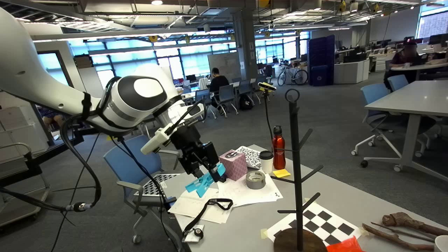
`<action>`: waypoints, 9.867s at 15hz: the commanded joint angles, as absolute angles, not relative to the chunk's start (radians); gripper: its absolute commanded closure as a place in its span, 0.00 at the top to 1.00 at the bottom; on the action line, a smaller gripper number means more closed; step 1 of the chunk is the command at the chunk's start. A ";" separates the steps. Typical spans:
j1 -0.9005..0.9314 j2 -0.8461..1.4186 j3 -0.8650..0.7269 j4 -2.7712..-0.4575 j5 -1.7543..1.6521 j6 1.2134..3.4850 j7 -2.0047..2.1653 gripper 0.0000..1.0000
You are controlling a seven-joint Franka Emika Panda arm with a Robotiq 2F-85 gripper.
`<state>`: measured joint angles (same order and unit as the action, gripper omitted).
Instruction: Place the blue peg on the black stand
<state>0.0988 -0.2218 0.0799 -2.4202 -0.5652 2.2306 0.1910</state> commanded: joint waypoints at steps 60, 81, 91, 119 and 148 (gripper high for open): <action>-0.103 -0.250 -0.002 -2.326 -0.557 2.428 0.148 0.60; -0.052 -0.040 0.033 -2.279 -0.920 2.397 0.508 0.35; -0.034 -0.083 0.033 -2.308 -0.784 2.400 0.311 0.35; -0.013 0.044 0.022 -2.229 -0.808 2.410 0.181 0.60; -0.018 0.109 0.002 -2.177 -0.838 2.440 0.165 0.35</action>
